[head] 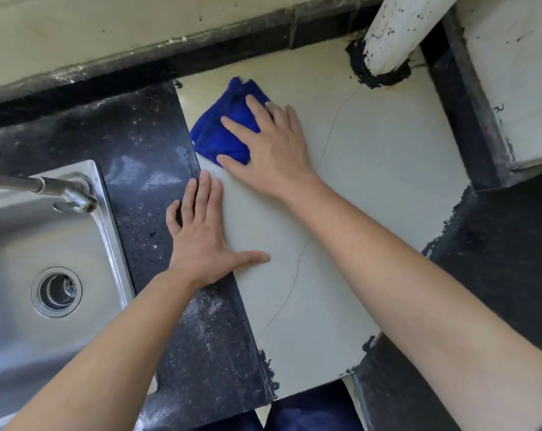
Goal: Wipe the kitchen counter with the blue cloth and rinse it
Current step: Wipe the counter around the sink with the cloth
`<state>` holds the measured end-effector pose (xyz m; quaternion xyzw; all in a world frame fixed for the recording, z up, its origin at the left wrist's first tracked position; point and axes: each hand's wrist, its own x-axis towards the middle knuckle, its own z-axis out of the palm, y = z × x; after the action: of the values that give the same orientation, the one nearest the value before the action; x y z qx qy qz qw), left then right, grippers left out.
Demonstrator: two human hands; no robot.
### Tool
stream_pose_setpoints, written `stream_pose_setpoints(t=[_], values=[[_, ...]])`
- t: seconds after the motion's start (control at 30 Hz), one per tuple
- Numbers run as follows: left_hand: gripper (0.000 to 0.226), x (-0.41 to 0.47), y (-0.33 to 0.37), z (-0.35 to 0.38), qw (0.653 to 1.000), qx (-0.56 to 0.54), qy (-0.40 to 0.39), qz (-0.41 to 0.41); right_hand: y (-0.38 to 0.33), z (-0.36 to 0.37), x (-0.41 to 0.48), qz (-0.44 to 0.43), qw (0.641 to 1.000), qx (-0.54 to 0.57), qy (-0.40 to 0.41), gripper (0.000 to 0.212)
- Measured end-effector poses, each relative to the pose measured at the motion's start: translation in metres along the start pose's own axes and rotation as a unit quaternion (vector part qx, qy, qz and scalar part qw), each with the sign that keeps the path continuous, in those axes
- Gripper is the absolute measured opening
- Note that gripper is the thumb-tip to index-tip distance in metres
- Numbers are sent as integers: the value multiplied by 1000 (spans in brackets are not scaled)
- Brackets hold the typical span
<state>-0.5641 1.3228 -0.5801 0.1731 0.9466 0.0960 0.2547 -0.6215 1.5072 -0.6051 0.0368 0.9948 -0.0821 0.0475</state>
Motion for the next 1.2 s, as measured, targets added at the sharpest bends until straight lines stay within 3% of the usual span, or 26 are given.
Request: stream_pose_setpoints(t=[0.07, 0.2, 0.5, 0.6, 0.8, 0.87, 1.03, 1.2], values=[[151, 0, 0, 0, 1000, 0, -1, 0, 41, -6, 1, 70, 997, -6, 25, 72], [151, 1, -2, 0, 1000, 4, 0, 5, 100, -29, 26, 171, 985, -21, -3, 79], [149, 1, -3, -2, 1000, 6, -8, 13, 90, -11, -70, 217, 975, -28, 33, 74], [149, 1, -4, -2, 1000, 12, -7, 14, 76, -13, -39, 204, 978, -25, 43, 73], [151, 2, -5, 2, 1000, 12, 2, 16, -9, -11, 66, 94, 994, -36, 36, 81], [150, 2, -5, 3, 1000, 11, 8, 16, -24, -9, 66, 101, 994, -38, 34, 81], [151, 1, -4, 4, 1000, 13, 15, 12, 30, -10, 4, -32, 999, 0, 36, 69], [152, 0, -1, 3, 1000, 16, 13, 8, 72, -4, -50, 127, 989, 35, 74, 65]])
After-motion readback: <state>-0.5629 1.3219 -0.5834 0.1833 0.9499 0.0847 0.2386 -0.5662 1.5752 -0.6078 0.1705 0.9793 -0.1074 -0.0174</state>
